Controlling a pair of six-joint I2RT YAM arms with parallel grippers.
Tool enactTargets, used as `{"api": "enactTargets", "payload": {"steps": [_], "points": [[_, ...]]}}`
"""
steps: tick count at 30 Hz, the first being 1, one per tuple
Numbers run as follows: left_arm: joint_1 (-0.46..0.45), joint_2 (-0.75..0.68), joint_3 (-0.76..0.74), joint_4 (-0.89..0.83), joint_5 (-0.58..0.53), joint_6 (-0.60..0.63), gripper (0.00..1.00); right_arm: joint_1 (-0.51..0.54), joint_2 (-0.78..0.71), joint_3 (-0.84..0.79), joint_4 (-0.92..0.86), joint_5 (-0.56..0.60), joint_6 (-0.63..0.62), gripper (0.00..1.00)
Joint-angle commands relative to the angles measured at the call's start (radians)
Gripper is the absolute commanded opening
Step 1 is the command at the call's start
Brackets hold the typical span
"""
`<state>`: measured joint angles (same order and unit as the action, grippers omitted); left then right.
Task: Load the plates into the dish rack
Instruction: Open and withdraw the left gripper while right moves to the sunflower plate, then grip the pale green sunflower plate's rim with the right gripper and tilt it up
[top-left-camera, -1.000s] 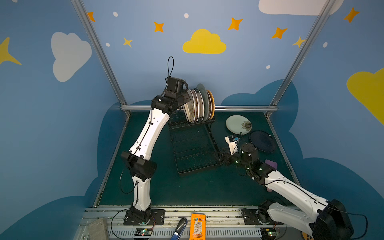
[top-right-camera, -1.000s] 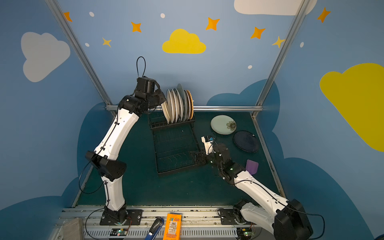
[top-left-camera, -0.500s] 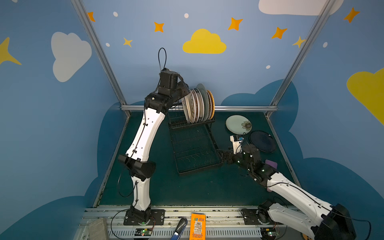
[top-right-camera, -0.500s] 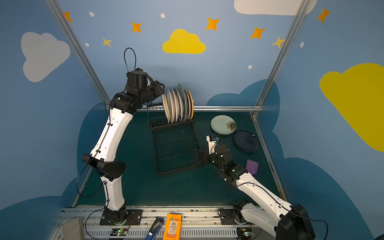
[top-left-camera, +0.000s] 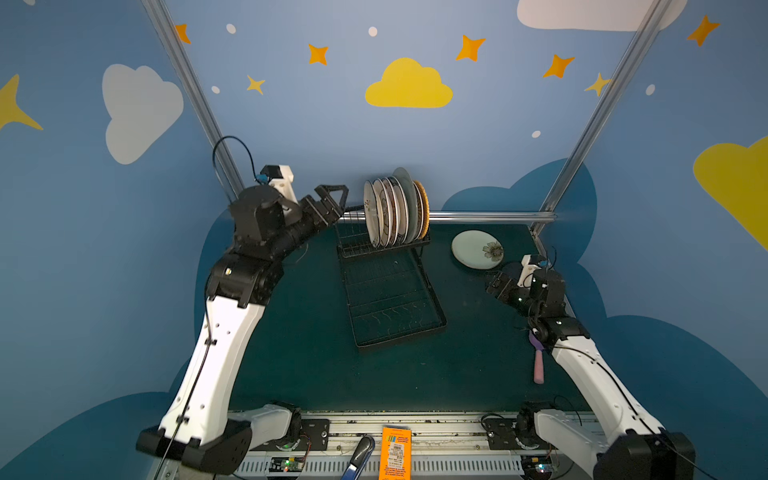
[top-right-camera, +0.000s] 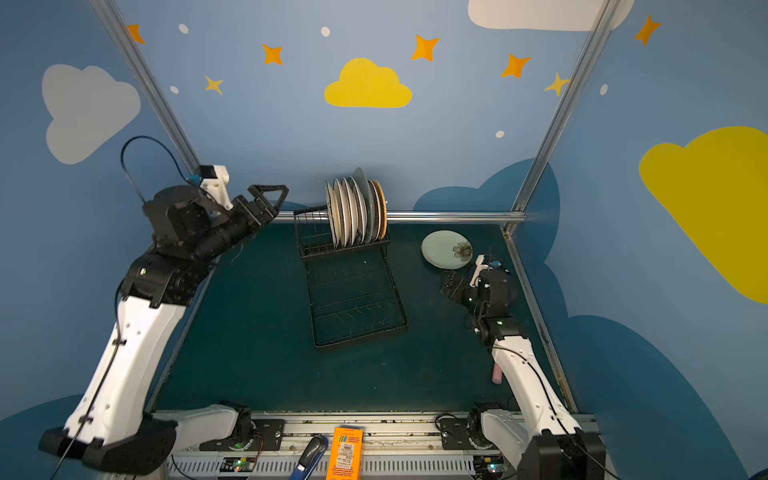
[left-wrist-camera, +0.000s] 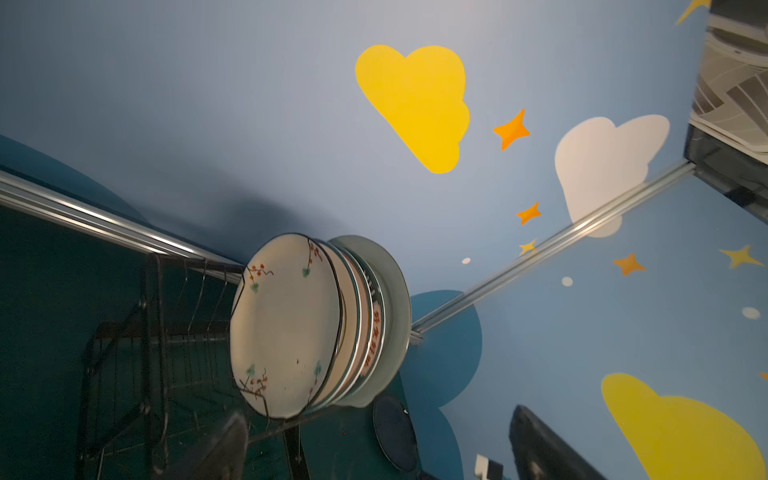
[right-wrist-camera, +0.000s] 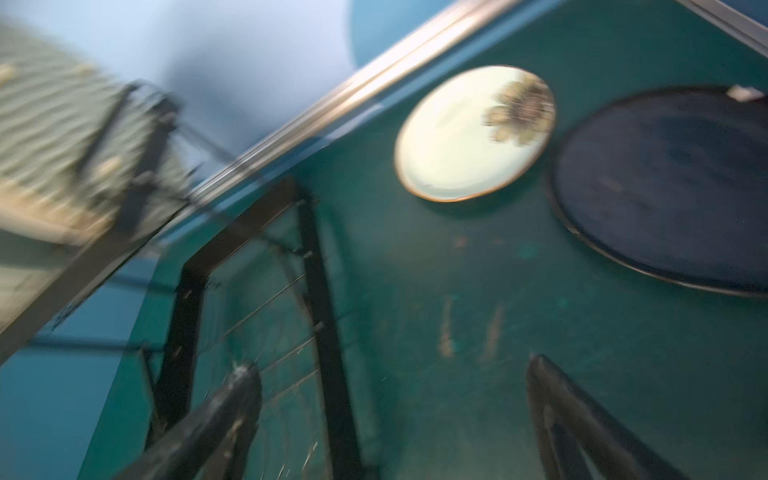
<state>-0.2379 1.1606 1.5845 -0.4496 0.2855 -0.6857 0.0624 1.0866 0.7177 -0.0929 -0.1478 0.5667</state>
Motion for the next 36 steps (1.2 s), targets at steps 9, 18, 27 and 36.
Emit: {"api": "enactTargets", "payload": {"steps": [9, 18, 27, 36], "points": [[0.015, -0.443, -0.607, 0.099, 0.271, 0.038, 1.0, -0.118, 0.605, 0.302, 0.074, -0.264, 0.278, 0.84], [0.015, -0.621, -0.85, 0.1, 0.292, 0.016, 1.0, -0.096, 0.8, 0.374, 0.245, -0.162, 0.521, 0.74], [0.015, -0.648, -0.915, 0.154, 0.305, -0.047, 1.0, -0.095, 0.911, 0.419, 0.311, -0.107, 0.64, 0.65], [0.014, -0.678, -0.97, 0.181, 0.346, -0.059, 1.0, -0.091, 0.993, 0.511, 0.296, -0.06, 0.705, 0.53]]}}
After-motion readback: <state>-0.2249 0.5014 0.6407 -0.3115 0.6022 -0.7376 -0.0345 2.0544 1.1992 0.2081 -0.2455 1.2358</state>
